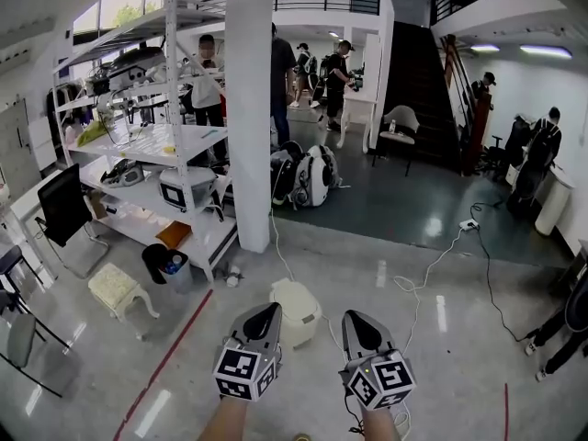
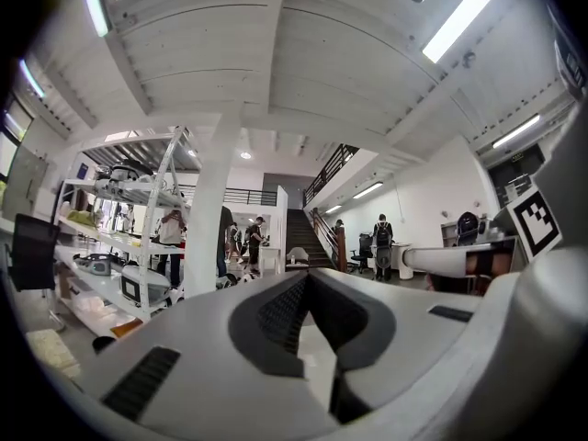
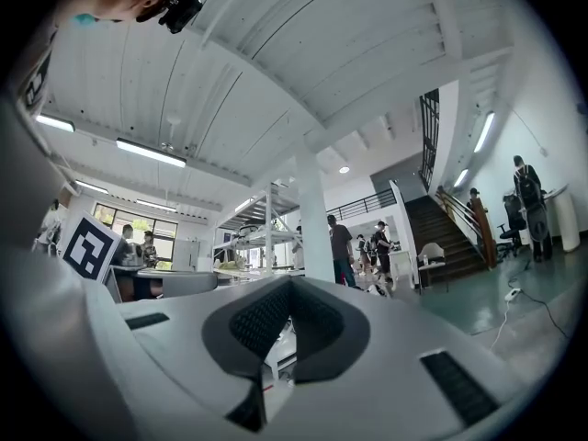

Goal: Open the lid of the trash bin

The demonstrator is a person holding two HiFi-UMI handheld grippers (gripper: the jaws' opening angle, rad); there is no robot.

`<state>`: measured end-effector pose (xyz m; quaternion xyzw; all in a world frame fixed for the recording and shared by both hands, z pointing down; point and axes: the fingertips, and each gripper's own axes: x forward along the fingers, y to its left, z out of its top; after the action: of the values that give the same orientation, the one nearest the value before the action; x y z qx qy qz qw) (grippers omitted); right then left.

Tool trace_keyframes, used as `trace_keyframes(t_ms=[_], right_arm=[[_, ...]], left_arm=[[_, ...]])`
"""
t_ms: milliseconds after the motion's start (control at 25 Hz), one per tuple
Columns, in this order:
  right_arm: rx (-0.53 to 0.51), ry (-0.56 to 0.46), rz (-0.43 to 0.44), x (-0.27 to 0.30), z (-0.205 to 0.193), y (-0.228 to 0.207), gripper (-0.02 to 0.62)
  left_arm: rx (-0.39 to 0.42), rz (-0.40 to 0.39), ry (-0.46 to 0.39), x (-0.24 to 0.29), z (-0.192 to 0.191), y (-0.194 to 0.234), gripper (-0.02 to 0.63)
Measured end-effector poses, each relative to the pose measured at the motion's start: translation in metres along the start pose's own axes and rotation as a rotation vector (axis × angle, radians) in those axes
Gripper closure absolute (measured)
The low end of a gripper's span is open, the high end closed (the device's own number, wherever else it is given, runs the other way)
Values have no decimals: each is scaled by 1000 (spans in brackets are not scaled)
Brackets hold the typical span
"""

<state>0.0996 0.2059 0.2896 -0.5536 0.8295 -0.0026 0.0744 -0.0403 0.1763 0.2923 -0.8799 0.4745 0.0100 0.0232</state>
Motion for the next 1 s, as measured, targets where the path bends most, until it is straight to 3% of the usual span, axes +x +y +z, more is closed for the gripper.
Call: trace_keyframes(t_ms=[400, 1000], right_arm=[[7, 5, 30, 30, -3, -28, 565], [2, 43, 42, 98, -20, -58, 565]], left_arm=[[-14, 51, -13, 31, 0, 15, 597], [-27, 60, -19, 98, -8, 56, 597]])
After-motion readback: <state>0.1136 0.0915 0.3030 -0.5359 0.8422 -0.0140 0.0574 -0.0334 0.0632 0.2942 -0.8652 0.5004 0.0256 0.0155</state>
